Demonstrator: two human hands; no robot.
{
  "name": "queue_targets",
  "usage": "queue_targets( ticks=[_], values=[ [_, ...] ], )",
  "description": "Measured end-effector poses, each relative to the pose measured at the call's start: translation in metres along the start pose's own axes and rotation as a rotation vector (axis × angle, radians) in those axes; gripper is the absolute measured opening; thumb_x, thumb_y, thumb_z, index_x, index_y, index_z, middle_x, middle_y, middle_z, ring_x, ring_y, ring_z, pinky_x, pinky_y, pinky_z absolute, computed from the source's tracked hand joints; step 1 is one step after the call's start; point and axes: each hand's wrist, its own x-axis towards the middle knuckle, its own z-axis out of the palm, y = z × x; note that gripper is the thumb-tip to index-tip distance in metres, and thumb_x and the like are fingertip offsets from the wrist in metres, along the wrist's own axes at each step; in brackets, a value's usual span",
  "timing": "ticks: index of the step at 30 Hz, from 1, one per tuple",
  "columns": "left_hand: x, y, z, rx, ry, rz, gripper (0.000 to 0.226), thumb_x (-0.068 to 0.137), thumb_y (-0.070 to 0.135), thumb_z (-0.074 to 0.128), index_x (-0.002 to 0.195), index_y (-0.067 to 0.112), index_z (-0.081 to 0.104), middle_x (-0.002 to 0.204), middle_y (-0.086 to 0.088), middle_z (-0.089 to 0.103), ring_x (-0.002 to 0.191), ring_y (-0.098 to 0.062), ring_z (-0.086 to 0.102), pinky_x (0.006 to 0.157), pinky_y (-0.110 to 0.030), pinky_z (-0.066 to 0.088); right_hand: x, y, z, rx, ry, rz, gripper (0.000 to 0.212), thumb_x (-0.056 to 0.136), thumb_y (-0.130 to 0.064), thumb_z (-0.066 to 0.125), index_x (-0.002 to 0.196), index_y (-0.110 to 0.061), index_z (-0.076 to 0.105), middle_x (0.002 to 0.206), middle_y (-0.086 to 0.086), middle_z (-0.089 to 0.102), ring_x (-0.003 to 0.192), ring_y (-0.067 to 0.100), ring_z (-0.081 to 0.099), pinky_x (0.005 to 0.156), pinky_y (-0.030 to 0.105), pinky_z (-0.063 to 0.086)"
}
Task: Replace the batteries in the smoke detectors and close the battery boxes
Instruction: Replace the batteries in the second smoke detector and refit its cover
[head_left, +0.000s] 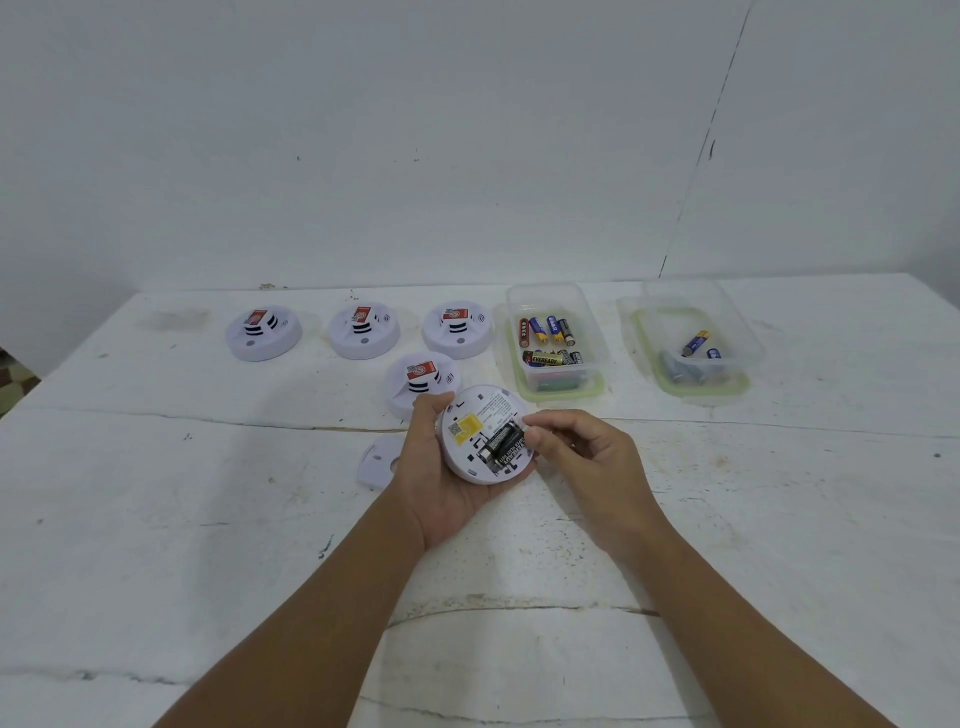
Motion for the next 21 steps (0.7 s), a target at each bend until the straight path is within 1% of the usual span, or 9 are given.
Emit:
queue_targets(
  ticks=[2, 5, 8, 9, 12, 15, 17, 19, 21],
  values=[
    [-0.0006, -0.0002, 0.0005, -0.004, -0.008, 0.000, 0.060, 0.096, 0.047, 0.055, 0.135, 0.001, 0.062, 0.131, -0.030, 0.065, 0.135, -0.043, 0.054, 0.111, -0.059, 0.044, -0.0001, -0.0004, 0.0006, 0.058, -0.015, 0.006, 0.048, 0.071, -0.035, 0.095, 0.105, -0.005, 0.080, 0.105, 0.036, 0.071, 0.098, 0.038, 0.063, 0.103, 0.065, 0.047],
    [-0.0006, -0.0003, 0.0016, -0.007, -0.001, 0.007, 0.056, 0.096, 0.046, 0.056, 0.128, 0.000, 0.066, 0.124, -0.028, 0.068, 0.119, -0.043, 0.062, 0.108, -0.059, 0.046, -0.0009, -0.0040, 0.0020, 0.095, -0.027, 0.005, 0.018, 0.081, -0.010, 0.081, 0.099, -0.008, 0.082, 0.100, 0.023, 0.076, 0.095, 0.032, 0.067, 0.097, 0.049, 0.052],
    [-0.0008, -0.0004, 0.0024, -0.009, 0.001, 0.006, 0.057, 0.096, 0.045, 0.056, 0.130, 0.001, 0.066, 0.125, -0.028, 0.068, 0.114, -0.042, 0.063, 0.108, -0.059, 0.046, -0.0026, -0.0081, 0.0038, 0.068, 0.001, -0.001, 0.021, 0.089, 0.009, 0.069, 0.098, -0.006, 0.080, 0.097, 0.018, 0.078, 0.090, 0.024, 0.071, 0.088, 0.037, 0.059],
    [-0.0007, -0.0004, 0.0026, -0.012, 0.000, 0.005, 0.056, 0.095, 0.044, 0.057, 0.129, 0.001, 0.066, 0.125, -0.029, 0.067, 0.116, -0.043, 0.062, 0.109, -0.059, 0.045, -0.0030, -0.0088, 0.0040, 0.068, 0.003, -0.005, 0.021, 0.090, 0.010, 0.068, 0.099, -0.006, 0.080, 0.097, 0.018, 0.078, 0.090, 0.024, 0.071, 0.088, 0.037, 0.059],
    [-0.0019, -0.0006, 0.0046, -0.031, -0.009, 0.002, 0.056, 0.087, 0.042, 0.063, 0.121, -0.001, 0.069, 0.125, -0.031, 0.068, 0.124, -0.045, 0.057, 0.113, -0.061, 0.041, -0.0021, -0.0054, 0.0034, 0.066, 0.007, -0.008, 0.020, 0.089, 0.007, 0.070, 0.099, -0.007, 0.081, 0.099, 0.021, 0.077, 0.094, 0.031, 0.069, 0.095, 0.048, 0.056],
    [-0.0030, -0.0009, 0.0049, -0.035, -0.017, 0.005, 0.055, 0.091, 0.042, 0.060, 0.123, -0.001, 0.068, 0.124, -0.030, 0.068, 0.119, -0.043, 0.059, 0.111, -0.060, 0.043, -0.0032, -0.0027, 0.0050, 0.036, 0.019, -0.025, 0.016, 0.088, 0.002, 0.074, 0.099, -0.007, 0.081, 0.100, 0.025, 0.076, 0.095, 0.034, 0.069, 0.098, 0.053, 0.056],
    [-0.0035, -0.0006, 0.0051, -0.021, -0.007, 0.007, 0.054, 0.096, 0.043, 0.057, 0.126, 0.000, 0.067, 0.121, -0.029, 0.069, 0.111, -0.041, 0.065, 0.106, -0.059, 0.047, -0.0058, -0.0041, 0.0046, -0.062, 0.040, -0.059, 0.013, 0.089, 0.000, 0.076, 0.100, -0.006, 0.081, 0.099, 0.020, 0.077, 0.096, 0.030, 0.073, 0.094, 0.048, 0.059],
    [-0.0051, -0.0003, 0.0067, 0.006, 0.011, 0.014, 0.053, 0.098, 0.045, 0.054, 0.123, 0.000, 0.068, 0.116, -0.029, 0.071, 0.099, -0.041, 0.071, 0.101, -0.057, 0.050, -0.0074, -0.0040, 0.0027, -0.259, 0.077, -0.140, 0.012, 0.088, -0.005, 0.080, 0.097, -0.013, 0.082, 0.099, 0.007, 0.077, 0.099, 0.022, 0.074, 0.092, 0.039, 0.059],
    [-0.0071, -0.0002, 0.0081, 0.041, 0.031, 0.026, 0.053, 0.098, 0.045, 0.053, 0.121, 0.000, 0.069, 0.116, -0.029, 0.071, 0.100, -0.041, 0.071, 0.103, -0.058, 0.049, -0.0072, -0.0012, 0.0006, -0.391, 0.096, -0.188, 0.012, 0.086, -0.011, 0.084, 0.092, -0.021, 0.082, 0.097, 0.001, 0.072, 0.099, 0.020, 0.071, 0.093, 0.041, 0.058]
  ],
)
